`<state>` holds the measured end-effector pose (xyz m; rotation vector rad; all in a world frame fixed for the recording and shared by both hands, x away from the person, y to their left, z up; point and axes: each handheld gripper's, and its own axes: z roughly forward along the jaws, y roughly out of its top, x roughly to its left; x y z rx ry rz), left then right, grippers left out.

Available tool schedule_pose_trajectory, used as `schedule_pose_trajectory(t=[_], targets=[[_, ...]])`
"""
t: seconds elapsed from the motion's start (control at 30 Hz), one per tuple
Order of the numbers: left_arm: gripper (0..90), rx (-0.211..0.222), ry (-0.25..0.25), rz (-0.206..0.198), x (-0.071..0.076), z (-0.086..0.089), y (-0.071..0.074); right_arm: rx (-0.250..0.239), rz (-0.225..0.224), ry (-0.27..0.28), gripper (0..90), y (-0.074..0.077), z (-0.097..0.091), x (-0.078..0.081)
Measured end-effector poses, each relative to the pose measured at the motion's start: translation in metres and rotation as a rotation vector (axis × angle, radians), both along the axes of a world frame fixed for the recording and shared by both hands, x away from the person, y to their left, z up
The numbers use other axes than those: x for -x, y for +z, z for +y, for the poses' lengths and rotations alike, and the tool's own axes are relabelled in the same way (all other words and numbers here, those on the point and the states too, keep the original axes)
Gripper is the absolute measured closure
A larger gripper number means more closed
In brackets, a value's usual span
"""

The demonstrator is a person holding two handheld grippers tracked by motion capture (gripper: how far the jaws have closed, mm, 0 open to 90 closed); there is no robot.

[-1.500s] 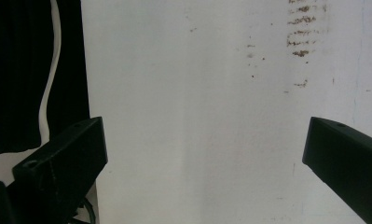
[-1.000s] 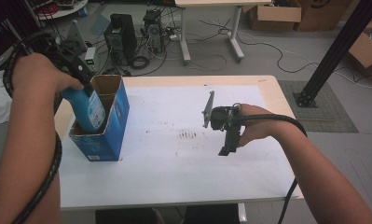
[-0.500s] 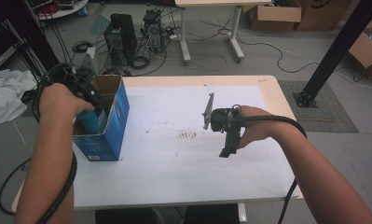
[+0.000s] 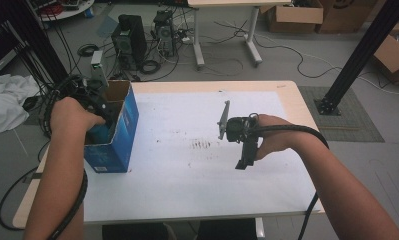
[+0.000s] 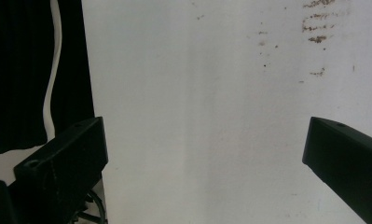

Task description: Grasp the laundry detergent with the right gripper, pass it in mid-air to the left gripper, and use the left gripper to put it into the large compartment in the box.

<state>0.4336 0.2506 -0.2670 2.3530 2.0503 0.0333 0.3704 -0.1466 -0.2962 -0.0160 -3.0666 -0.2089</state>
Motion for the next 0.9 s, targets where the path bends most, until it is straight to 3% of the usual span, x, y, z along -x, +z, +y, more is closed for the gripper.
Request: schedule_pose_trajectory(t=[0.4,0.57,0.8,0.9], targets=[[39.0,0.014,-0.002,0.013,0.001,0.0,-0.016,0.007,-0.003,0.005,0.0,0.002,0.005,0.001],[38.9,0.009,-0.009,-0.004,0.001,0.001,-0.022,0.008,0.001,0.004,0.0,0.001,0.006,0.0],[38.9,0.003,-0.02,-0.014,0.001,-0.002,-0.023,0.011,0.01,0.001,0.0,-0.002,0.007,-0.002],[38.9,0.008,0.004,-0.002,-0.001,-0.002,-0.024,0.01,0.008,0.001,0.0,-0.002,0.008,-0.002]])
